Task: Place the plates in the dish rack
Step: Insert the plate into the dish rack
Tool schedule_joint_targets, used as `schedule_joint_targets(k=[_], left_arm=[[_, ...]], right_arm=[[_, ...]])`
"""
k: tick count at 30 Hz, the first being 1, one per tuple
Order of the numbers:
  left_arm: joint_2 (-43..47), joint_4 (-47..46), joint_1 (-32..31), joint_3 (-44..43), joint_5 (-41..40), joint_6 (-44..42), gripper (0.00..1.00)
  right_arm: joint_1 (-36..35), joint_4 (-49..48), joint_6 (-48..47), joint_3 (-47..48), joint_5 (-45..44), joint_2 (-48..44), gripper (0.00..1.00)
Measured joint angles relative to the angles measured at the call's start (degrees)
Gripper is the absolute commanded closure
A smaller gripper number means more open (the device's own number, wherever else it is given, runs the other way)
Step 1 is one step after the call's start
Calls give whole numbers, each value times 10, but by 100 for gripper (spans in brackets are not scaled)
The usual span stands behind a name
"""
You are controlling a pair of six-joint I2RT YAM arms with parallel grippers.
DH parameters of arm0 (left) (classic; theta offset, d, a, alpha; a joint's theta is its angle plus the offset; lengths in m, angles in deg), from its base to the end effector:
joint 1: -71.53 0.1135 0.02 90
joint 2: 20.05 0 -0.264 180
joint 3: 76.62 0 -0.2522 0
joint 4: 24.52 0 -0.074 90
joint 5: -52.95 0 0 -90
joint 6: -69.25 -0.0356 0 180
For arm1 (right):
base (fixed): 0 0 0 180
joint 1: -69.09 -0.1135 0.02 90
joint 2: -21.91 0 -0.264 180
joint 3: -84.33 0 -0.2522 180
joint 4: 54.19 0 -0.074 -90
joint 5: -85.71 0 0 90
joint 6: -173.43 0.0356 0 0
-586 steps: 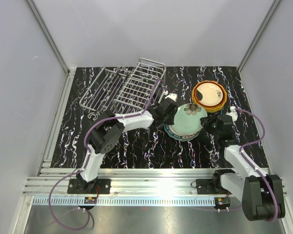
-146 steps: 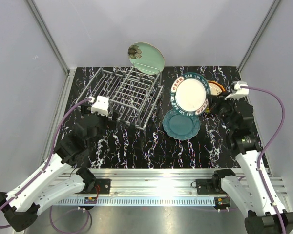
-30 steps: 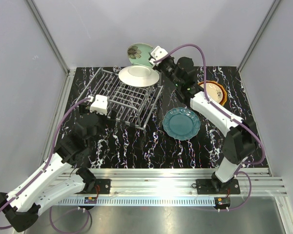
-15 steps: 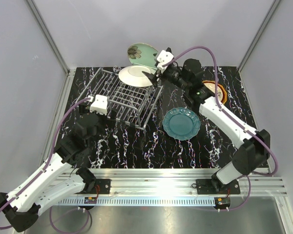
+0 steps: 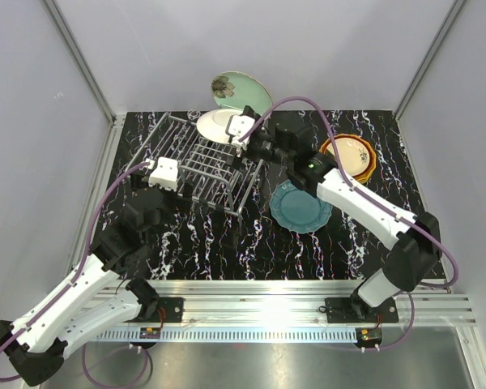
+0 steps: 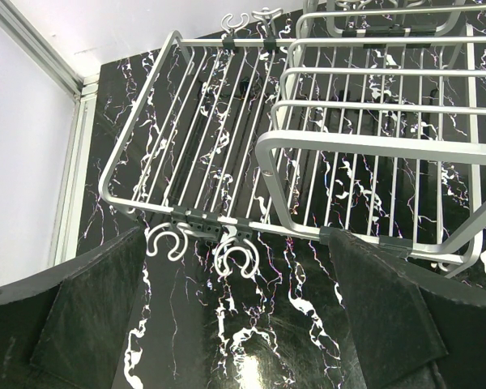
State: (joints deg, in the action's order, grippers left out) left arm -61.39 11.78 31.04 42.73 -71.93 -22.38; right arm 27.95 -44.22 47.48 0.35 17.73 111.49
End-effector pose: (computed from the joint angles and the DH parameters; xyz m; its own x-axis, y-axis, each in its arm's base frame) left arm 0.1338 -0.0874 0.3411 -0.2188 0.2175 -0.9512 0.1230 0.9732 0.1942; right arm 0.2740 0.2571 0.3992 0.4860 -0.2981 -0.8215 -0.7491 0.3421 -0.5673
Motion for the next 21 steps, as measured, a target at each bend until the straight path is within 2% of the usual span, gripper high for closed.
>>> schedule_joint_targets(k=[11, 21], left_arm=[[0, 0, 1, 0, 0, 0, 1], [0, 0, 1, 0, 0, 0, 1]], right_arm=[[-26, 32, -85, 24, -90, 87, 0], [-47, -14, -144, 44, -170, 132, 0]])
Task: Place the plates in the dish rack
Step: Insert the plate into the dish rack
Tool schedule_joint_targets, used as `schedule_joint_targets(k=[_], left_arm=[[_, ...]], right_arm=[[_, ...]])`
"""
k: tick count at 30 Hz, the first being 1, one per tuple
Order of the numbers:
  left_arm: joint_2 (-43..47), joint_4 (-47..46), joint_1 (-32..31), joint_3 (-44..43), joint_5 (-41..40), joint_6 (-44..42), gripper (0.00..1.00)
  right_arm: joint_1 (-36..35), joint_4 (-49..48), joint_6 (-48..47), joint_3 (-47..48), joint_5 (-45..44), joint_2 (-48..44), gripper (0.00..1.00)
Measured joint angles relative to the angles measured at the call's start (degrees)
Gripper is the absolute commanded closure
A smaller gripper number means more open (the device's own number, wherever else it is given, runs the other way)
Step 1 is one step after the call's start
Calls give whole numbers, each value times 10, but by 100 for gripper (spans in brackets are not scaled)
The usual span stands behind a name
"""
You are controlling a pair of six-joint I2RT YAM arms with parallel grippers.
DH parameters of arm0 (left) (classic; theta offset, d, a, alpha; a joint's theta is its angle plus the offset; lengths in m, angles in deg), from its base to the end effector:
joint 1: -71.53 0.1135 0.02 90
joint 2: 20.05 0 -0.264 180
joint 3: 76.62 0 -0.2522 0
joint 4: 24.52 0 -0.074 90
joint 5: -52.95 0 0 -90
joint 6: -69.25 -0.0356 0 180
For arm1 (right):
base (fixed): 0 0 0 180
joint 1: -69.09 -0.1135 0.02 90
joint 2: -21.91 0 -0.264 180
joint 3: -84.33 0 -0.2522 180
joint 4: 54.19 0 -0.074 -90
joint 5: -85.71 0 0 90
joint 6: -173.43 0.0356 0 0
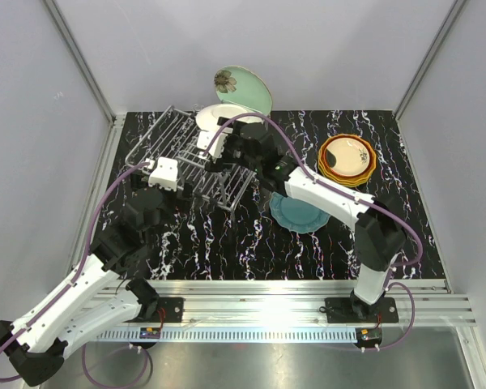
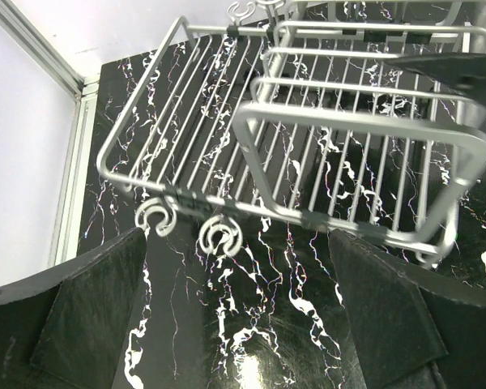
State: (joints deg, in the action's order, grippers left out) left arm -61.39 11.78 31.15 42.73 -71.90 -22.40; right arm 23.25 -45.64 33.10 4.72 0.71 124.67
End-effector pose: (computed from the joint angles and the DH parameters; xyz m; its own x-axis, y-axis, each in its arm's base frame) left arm 0.1339 -0.0872 0.3411 -0.2192 0.2174 -0.9512 0.1217 0.9733 0.1944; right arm 0.3028 0.3162 0.3398 0.5117 -0.5737 -0.6395 -0.5959 0.2992 -0.7453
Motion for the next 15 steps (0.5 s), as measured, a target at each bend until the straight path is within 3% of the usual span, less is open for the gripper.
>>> schedule_joint_targets(k=[7, 15], left_arm=[[0, 0, 0, 0, 0, 0, 1], [0, 0, 0, 0, 2, 0, 1]], right_arm=[[-1, -30, -21, 15, -34, 25, 0], [7, 0, -3, 15, 4, 3, 0]])
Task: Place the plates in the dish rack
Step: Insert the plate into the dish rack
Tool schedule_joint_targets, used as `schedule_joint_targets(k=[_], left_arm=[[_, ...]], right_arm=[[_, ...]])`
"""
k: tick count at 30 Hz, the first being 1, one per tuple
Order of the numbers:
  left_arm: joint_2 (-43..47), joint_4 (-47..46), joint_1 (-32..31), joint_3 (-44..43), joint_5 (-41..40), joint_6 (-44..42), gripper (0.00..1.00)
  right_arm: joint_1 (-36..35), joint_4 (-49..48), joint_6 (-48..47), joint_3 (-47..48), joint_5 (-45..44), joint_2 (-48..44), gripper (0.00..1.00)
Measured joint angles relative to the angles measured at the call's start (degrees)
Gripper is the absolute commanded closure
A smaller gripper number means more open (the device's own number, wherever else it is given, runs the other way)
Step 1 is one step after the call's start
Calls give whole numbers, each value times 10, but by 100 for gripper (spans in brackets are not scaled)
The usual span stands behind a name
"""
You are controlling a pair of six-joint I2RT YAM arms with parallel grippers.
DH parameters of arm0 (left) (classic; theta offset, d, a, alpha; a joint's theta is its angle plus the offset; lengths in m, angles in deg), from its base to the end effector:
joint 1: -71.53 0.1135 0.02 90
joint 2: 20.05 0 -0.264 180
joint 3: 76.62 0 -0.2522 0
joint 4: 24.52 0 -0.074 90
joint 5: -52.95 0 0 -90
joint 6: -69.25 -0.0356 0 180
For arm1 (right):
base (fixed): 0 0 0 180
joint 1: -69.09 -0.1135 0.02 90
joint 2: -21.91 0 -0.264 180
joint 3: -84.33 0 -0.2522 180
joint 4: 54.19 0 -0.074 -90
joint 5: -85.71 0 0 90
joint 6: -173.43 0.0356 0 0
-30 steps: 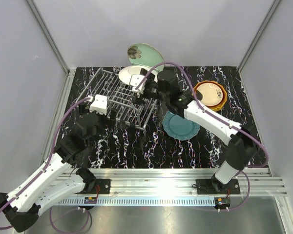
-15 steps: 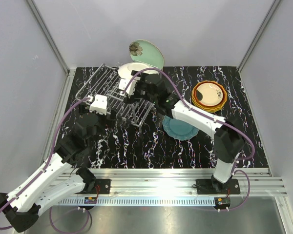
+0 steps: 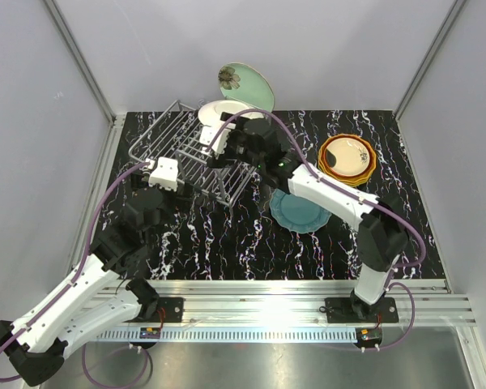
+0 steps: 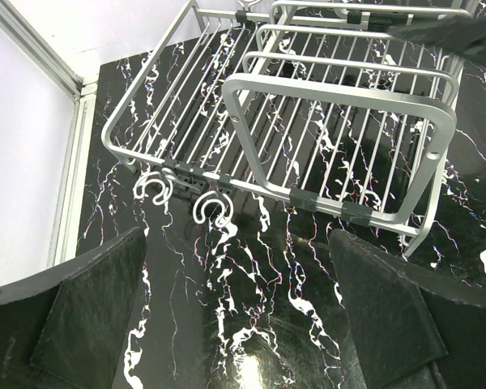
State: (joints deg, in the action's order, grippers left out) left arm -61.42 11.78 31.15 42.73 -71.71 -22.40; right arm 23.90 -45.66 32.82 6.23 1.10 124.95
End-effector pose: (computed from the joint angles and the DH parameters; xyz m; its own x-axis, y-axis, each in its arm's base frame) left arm 0.1340 -0.0874 0.3410 -0.2195 0.2177 -0.9510 0.1250 0.9730 0.1939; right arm 0.3074 0.3142 0.3473 0.5212 -0.5671 -0.6378 -0.5811 0.3115 -0.7519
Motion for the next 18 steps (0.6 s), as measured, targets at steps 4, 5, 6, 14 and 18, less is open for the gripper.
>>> schedule_joint_targets(k=[4, 5, 6, 14, 18], left_arm=[[0, 0, 0, 0, 0, 0, 1], [0, 0, 0, 0, 0, 0, 1], [0, 0, 0, 0, 0, 0, 1], [0, 0, 1, 0, 0, 0, 1], [0, 0, 1, 0, 0, 0, 1]], right_arm=[[2, 23, 10, 3, 19, -32, 1], [2, 25, 11, 6, 21, -37, 0], [2, 26, 12, 9, 23, -41, 0], [2, 68, -7, 46, 15, -32, 0], [2, 84, -16, 59, 11, -14, 0]])
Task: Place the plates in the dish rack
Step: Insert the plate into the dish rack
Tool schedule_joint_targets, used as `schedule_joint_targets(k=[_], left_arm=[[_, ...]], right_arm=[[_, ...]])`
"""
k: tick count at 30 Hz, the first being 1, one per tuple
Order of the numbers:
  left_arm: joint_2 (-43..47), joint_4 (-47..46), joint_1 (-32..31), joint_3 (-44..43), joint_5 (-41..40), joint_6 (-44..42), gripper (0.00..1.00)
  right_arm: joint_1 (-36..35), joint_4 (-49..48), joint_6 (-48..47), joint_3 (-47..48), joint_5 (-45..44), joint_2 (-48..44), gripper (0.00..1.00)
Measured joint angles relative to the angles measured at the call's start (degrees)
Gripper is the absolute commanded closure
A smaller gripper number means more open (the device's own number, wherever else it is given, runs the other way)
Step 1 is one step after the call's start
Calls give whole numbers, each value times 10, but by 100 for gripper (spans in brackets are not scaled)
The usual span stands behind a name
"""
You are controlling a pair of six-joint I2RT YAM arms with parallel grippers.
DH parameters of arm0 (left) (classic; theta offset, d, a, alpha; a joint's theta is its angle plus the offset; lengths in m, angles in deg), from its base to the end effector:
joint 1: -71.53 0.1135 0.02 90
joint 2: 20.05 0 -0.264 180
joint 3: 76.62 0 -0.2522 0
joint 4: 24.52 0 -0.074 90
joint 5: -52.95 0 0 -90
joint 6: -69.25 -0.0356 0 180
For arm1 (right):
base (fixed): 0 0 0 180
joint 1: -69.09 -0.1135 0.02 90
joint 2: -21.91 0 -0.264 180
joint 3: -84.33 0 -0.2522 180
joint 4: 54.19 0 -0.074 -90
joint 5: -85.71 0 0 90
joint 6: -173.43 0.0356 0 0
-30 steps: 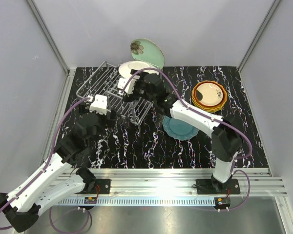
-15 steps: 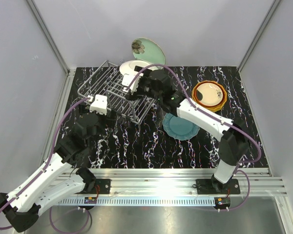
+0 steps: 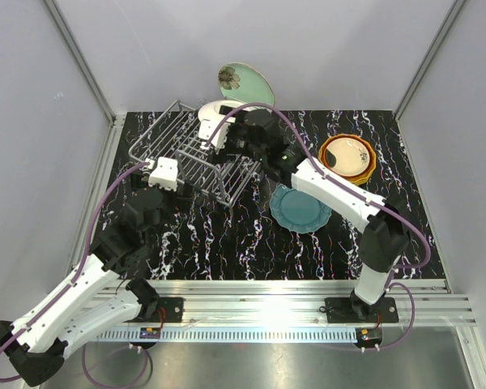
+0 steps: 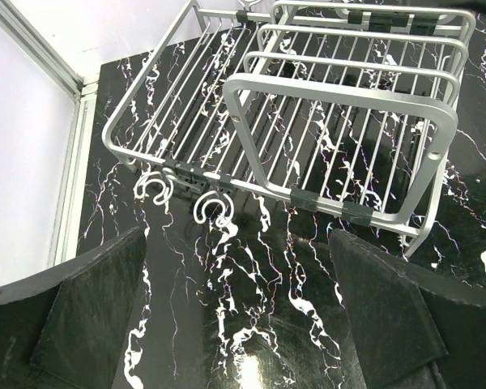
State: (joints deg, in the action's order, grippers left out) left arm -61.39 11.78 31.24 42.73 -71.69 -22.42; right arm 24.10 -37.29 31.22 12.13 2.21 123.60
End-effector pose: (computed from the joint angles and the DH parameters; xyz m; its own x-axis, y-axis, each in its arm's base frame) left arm 0.1340 -0.0871 0.3411 -0.2194 0.2174 -0.9511 0.1238 0.9732 0.1939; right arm 0.3025 0.3081 0.3784 0.5361 -0.5743 -0.6187 -0.5833 0.2778 -0.7633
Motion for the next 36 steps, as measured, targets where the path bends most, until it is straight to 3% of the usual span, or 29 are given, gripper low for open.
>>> schedule_joint_targets(k=[16, 36], left_arm=[[0, 0, 0, 0, 0, 0, 1], [0, 0, 1, 0, 0, 0, 1]], right_arm=[[10, -29, -42, 75, -105, 90, 0], [68, -58, -15, 188, -173, 141, 0]])
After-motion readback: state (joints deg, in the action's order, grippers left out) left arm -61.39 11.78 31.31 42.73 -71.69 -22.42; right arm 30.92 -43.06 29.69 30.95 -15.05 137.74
